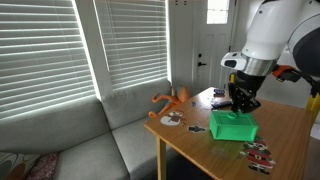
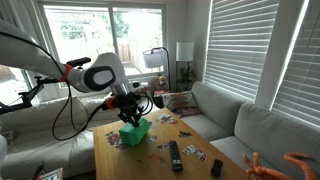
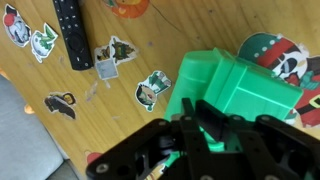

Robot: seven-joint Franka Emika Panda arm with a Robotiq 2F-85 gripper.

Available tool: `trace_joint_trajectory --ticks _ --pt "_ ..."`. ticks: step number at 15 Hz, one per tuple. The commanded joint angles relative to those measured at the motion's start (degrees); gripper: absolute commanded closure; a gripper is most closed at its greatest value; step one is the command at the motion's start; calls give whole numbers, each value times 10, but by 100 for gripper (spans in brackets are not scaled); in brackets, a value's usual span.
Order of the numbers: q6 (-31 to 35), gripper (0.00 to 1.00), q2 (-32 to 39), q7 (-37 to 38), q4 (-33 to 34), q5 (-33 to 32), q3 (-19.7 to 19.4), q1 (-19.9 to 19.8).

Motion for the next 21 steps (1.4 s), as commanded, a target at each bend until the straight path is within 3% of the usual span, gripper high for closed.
trace_joint_trajectory --ticks 1,9,21 --pt "-35 54 -38 40 -2 29 3 15" --pt "-42 1 -54 131 -27 86 6 36" --pt "-31 0 -52 190 -63 66 8 22"
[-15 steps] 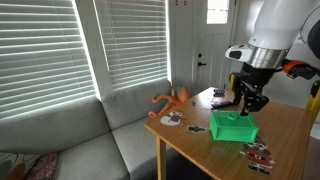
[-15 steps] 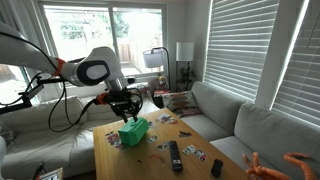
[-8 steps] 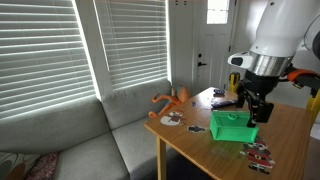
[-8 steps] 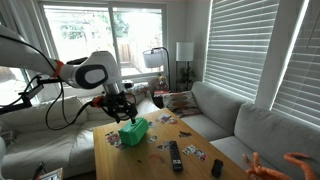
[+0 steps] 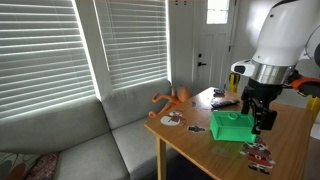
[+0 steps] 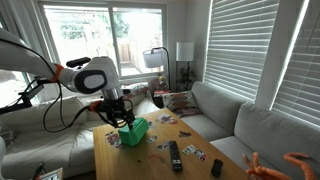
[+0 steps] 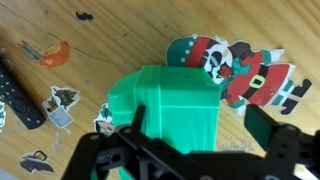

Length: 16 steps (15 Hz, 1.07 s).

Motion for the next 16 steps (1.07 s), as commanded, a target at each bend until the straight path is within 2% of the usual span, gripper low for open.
trace_joint_trajectory --ticks 1,16 --pt "9 0 -13 14 -12 -8 3 -10" --pt "31 0 -7 -8 -12 -30 -4 -21"
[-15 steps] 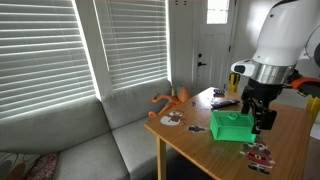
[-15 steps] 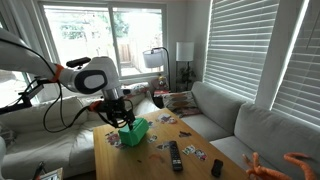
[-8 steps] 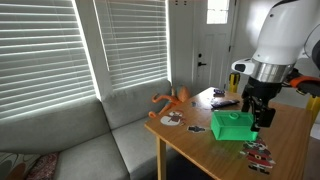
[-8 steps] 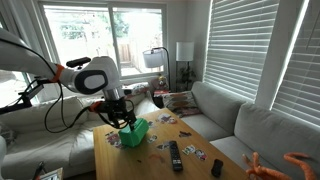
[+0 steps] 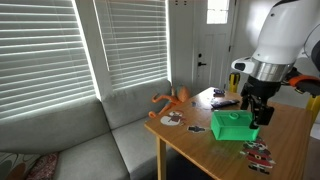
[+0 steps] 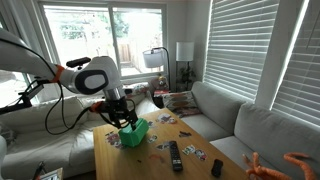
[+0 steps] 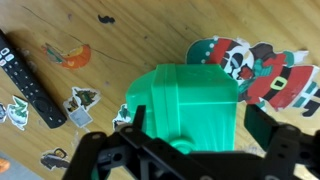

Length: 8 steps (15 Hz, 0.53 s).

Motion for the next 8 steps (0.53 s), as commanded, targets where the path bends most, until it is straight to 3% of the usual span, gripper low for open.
trace_joint_trajectory --ticks 1,3,7,8 --pt "18 0 -5 -8 -11 -8 -1 -2" --pt "20 5 -3 -11 -10 -4 -2 0" --pt "26 30 3 -19 -10 0 -4 2" --pt "26 29 4 -21 -10 1 -4 2"
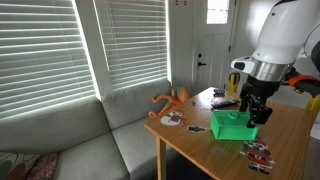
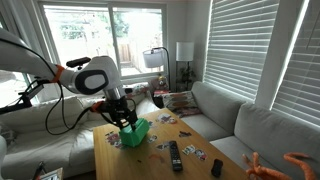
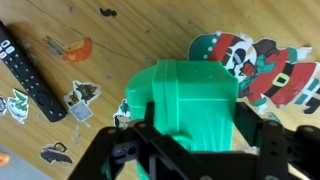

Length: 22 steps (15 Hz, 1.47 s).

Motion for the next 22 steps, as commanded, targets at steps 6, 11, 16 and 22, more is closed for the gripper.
trace_joint_trajectory --ticks 6,11,16,22 --pt "0 46 -2 2 -6 -39 10 -9" --pt "-14 46 2 33 -10 -137 38 -19" --pt "-12 46 5 50 -17 -177 48 -17" --pt "2 5 1 49 -17 -182 42 -17"
